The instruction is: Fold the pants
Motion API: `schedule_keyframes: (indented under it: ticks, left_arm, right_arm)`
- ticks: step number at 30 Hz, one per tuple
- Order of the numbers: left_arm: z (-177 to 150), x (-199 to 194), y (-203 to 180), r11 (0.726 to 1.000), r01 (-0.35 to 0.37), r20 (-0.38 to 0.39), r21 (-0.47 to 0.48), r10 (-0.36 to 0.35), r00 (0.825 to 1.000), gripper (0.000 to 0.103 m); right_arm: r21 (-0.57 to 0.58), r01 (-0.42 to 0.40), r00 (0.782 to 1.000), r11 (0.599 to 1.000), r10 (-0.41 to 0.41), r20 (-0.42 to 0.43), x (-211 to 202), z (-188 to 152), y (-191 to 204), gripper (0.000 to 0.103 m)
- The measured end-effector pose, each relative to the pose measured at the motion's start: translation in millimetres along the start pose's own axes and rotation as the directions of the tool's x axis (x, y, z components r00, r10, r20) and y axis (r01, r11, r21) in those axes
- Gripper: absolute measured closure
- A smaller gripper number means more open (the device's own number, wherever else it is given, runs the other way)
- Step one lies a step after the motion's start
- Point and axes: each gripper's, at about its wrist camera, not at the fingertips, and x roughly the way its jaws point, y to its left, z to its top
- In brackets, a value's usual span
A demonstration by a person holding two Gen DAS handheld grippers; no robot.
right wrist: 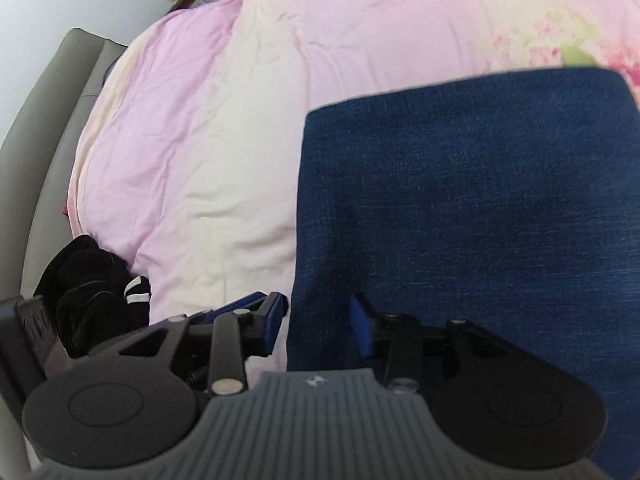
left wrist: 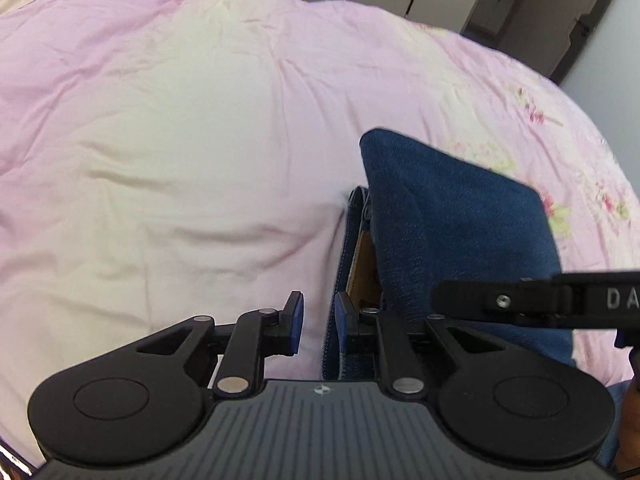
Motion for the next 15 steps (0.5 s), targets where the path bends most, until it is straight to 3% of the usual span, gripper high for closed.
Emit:
schedule_keyframes:
  ticks: [5, 7, 8, 12, 14, 15]
  left_arm:
    - [-2.1, -16.1, 2.0, 0.991, 0.114, 0.058, -0.069, -0.110, 0.992, 0.061]
    - [-4.0, -17.9, 1.1, 0.980, 0.173, 0.059, -0.094, -0.168, 0.984, 0.044]
    - [-5.3, -11.8, -0.2, 0.975, 0.194, 0.052, -0.105, -0.189, 0.981, 0.042]
    - [-12.6, 16.0, -4.4, 0.984, 0.140, 0.017, -0.113, -0.139, 0.990, 0.041]
    - [-17.3, 24.7, -3.1, 0.980, 0.151, 0.017, -0.134, -0.150, 0.989, 0.043]
    - [-19.6, 27.7, -1.9, 0.973, 0.173, 0.024, -0.150, -0.171, 0.985, 0.058]
  right_arm:
    - [-0.072, 0.019, 0.995, 0.997, -0.011, 0.100, -37.7, -15.7, -5.7, 0.067]
    - [-0.117, 0.058, 0.989, 0.991, -0.041, 0.140, -50.1, -24.8, -9.8, 0.067]
    - [-0.149, 0.092, 0.985, 0.985, -0.068, 0.161, -54.5, -30.6, -11.9, 0.067]
    - [-0.231, 0.212, 0.963, 0.950, -0.163, 0.215, -62.8, -53.9, -23.9, 0.070]
    - [-0.248, 0.242, 0.956, 0.938, -0.186, 0.229, -68.2, -61.6, -34.8, 0.070]
    - [-0.254, 0.256, 0.951, 0.933, -0.196, 0.240, -69.7, -65.3, -38.9, 0.070]
